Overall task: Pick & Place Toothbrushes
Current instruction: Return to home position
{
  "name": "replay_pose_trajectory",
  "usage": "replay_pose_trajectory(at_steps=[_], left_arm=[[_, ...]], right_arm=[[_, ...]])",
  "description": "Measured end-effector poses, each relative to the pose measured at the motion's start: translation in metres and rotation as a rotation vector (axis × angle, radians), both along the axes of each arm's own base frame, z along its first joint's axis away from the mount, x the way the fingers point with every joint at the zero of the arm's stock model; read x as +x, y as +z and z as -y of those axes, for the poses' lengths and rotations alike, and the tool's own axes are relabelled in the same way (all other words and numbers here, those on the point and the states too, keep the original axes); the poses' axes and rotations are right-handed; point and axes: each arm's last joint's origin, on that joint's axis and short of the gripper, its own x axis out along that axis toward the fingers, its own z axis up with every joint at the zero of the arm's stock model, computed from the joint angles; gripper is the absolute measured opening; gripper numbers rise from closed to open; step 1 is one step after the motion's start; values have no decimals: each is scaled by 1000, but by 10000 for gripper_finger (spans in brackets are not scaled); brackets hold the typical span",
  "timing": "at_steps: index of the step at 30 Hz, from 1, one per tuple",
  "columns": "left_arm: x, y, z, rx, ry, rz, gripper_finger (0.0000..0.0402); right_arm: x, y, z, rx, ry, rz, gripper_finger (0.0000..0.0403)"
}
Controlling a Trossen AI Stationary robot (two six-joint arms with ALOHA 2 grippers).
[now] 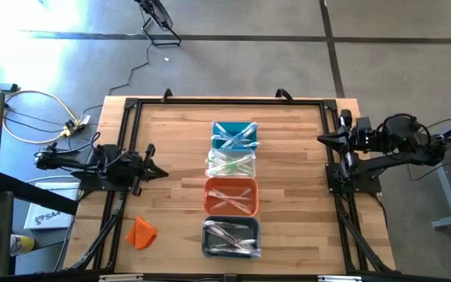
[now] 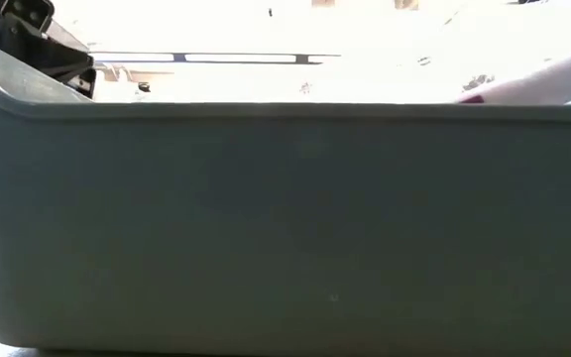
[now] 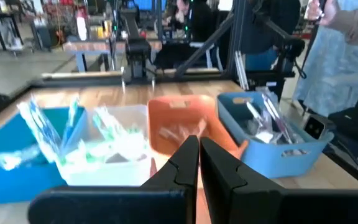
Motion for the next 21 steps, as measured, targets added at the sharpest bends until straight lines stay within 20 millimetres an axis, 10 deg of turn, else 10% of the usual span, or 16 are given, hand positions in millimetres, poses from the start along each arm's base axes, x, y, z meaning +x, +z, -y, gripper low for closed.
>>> replay_pose_trajectory(at_steps=[21], left_arm=[[-1, -11, 0, -36, 7, -118, 10]], right_arm=[[-41, 15, 1, -48, 149, 274, 2]])
